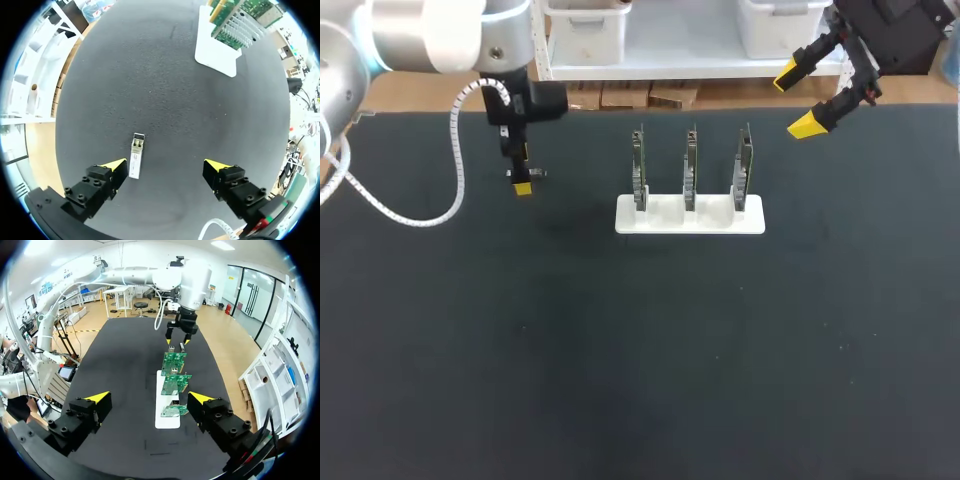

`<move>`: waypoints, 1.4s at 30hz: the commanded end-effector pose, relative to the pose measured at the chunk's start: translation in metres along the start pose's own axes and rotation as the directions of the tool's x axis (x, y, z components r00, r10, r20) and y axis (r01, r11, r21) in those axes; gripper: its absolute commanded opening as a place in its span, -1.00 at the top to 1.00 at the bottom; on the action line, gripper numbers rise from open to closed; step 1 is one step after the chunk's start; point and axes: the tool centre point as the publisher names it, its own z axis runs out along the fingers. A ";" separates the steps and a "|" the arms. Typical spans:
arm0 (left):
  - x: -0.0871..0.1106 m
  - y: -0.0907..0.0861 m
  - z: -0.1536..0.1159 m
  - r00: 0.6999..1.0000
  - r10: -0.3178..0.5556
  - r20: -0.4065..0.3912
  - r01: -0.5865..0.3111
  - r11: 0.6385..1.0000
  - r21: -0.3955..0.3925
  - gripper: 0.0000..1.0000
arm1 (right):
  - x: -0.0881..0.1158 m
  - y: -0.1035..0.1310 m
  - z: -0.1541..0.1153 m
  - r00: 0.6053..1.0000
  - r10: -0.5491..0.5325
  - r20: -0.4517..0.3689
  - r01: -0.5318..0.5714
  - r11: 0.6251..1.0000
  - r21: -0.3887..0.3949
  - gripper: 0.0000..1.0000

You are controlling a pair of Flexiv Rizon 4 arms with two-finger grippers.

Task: Pick up the optical module with the left hand, and insert it into the network port with the right hand.

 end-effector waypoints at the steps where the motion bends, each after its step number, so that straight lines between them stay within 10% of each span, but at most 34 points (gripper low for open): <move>1: -0.004 0.011 0.000 1.000 0.001 -0.013 0.000 0.999 0.035 -1.00 | 0.000 0.000 0.000 1.000 0.001 0.000 -0.001 1.000 0.001 -1.00; 42: 0.007 0.018 0.007 0.999 -0.012 -0.037 0.014 0.999 0.050 -1.00 | 0.000 0.000 0.000 1.000 0.001 0.000 -0.001 1.000 0.001 -1.00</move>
